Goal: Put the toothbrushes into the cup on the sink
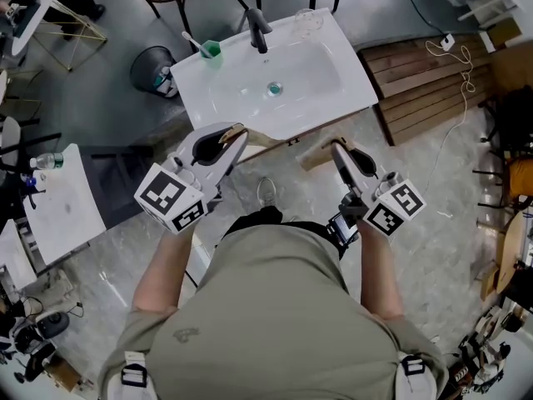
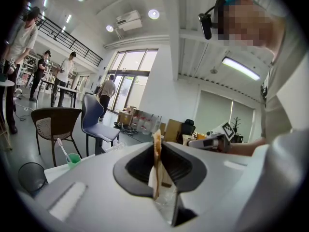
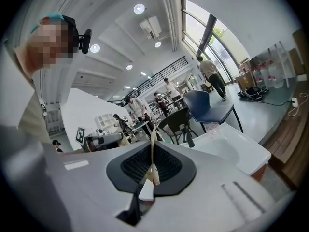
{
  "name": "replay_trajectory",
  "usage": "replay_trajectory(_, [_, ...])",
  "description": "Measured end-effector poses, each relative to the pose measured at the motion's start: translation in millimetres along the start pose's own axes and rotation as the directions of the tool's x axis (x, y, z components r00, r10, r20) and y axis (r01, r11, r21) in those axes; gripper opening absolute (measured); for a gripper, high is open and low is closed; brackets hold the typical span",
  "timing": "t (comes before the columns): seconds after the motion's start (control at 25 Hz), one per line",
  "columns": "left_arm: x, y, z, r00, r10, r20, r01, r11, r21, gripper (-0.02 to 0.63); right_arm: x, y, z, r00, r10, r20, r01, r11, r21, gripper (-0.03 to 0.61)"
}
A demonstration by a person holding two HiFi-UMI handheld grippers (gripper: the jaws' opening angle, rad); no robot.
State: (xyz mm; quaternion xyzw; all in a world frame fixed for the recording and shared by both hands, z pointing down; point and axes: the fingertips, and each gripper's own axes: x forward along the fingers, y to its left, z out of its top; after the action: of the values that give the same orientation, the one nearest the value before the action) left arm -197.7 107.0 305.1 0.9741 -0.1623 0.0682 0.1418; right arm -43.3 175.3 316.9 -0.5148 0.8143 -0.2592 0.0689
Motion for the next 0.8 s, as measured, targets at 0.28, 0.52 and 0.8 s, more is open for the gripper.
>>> replay_trajectory(0.28, [9.2,20.3,5.3,1.0,-0.013,-0.004,0.013,1.0,0.003,0.048,17.8,-9.6,4.4,1.0,-0.019,-0.001,0.019,1.0,-0.008,0.015])
replay_trajectory(0.52, [14.8,26.4,8.9,1.0,-0.016,-0.002,0.016,1.0,0.005,0.048,22.4,-14.9,9.8,1.0,-0.029,-0.003,0.029,0.999,-0.024,0.015])
replay_trajectory(0.8, [24.9,37.3,10.6,1.0,-0.011,-0.007,0.011,1.0,-0.003,0.048,34.1,-26.3,14.9,1.0,-0.026,-0.014,0.026,0.999,-0.027,0.015])
